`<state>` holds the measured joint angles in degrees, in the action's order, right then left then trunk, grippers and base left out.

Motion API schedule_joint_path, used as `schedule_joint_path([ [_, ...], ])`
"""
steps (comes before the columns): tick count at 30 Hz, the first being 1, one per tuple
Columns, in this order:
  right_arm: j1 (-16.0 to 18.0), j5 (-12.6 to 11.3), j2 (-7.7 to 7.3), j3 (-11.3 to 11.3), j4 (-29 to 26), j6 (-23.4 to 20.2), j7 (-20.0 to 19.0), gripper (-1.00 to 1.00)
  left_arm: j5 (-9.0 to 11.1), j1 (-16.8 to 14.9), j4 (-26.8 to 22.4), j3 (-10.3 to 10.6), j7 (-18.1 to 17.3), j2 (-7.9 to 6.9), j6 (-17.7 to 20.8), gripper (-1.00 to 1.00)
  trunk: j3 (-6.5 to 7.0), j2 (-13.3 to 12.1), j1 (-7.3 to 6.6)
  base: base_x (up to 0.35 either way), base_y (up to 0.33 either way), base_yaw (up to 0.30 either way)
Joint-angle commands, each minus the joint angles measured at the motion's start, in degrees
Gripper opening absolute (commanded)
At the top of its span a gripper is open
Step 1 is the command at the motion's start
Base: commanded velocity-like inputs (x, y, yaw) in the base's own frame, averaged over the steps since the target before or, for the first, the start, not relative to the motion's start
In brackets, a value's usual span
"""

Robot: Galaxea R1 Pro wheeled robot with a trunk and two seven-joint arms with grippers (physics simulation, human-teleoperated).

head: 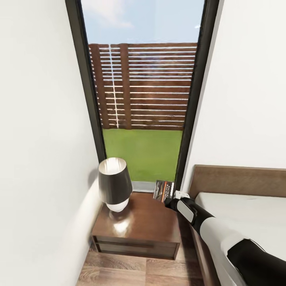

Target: In the bedroom, move the book from the bed onto either nightstand, and place the two sandals side by side next to the bed.

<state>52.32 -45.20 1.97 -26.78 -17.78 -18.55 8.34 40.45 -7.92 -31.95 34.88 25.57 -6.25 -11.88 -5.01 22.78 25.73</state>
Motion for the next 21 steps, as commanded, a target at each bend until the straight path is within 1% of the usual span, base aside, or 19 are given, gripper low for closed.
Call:
schedule_joint_path([
  [1,0.06,-0.59,-0.04,-0.47,-0.11,-0.16,0.53,-1.00,0.59,-0.08,-0.06,0.48,0.35,-0.08,-0.33,1.00,-0.13,0.13,0.05,0.127,0.042,0.000],
  [7,0.06,-0.59,-0.04,-0.47,-0.12,-0.12,0.53,-1.00,0.56,-0.08,-0.05,0.45,0.35,-0.08,-0.37,1.00,-0.13,0.13,0.05,0.035,0.011,0.000],
  [8,0.06,-0.59,-0.04,-0.47,-0.11,-0.15,0.53,-1.00,0.52,-0.08,-0.05,0.45,0.37,-0.08,-1.37,1.00,-0.13,0.13,0.05,0.002,0.001,0.000],
  [10,0.06,-0.59,-0.04,-0.47,-0.10,-0.16,0.53,-1.00,0.51,-0.08,-0.05,0.45,0.40,-0.08,-1.72,1.00,-0.13,0.13,0.05,0.002,0.000,0.000],
  [19,0.06,-0.84,-0.02,-0.42,0.02,-0.20,0.59,-1.00,0.44,-0.08,-0.10,0.51,0.50,-0.06,-2.16,1.00,-1.74,3.74,2.03,0.000,0.000,0.000],
  [21,0.06,-1.92,0.02,-0.36,0.33,-0.49,0.65,-1.00,0.41,-0.08,-0.12,0.54,0.62,-0.03,-2.17,1.00,-2.10,4.55,2.47,0.000,0.000,0.000],
])
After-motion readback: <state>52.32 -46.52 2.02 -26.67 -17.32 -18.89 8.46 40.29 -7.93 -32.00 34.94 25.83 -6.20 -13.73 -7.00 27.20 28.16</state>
